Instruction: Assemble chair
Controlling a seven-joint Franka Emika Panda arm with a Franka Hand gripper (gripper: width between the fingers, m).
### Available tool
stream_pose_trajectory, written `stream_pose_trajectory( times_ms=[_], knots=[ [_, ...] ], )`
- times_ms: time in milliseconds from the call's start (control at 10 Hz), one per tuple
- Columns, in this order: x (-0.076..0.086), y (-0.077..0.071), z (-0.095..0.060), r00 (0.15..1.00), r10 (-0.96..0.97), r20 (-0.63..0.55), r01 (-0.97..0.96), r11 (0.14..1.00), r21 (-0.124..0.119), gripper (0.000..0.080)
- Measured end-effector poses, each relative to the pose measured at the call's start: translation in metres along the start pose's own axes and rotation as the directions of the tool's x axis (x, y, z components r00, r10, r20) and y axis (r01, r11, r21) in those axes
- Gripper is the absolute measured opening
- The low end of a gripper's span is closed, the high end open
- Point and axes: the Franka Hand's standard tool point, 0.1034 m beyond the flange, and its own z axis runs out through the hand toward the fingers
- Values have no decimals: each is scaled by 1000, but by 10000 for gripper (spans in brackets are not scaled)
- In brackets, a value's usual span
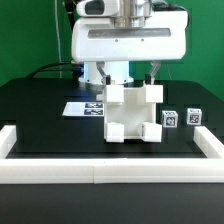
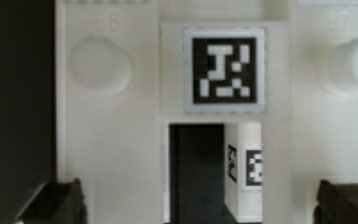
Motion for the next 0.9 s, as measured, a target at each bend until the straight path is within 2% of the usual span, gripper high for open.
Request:
stream_pose_trajectory(
  times_ms=[200,500,700,900],
  knots=[
    [8,0,9,1000,-4,3,4,1000,-11,649],
    [27,-3,9,1000,2,-24,-3,1000,-22,649],
    [53,-1,8,996,-4,-85,1,999,-40,649],
    [72,-4,7,993,3,-120,-8,999,-47,649]
  ],
)
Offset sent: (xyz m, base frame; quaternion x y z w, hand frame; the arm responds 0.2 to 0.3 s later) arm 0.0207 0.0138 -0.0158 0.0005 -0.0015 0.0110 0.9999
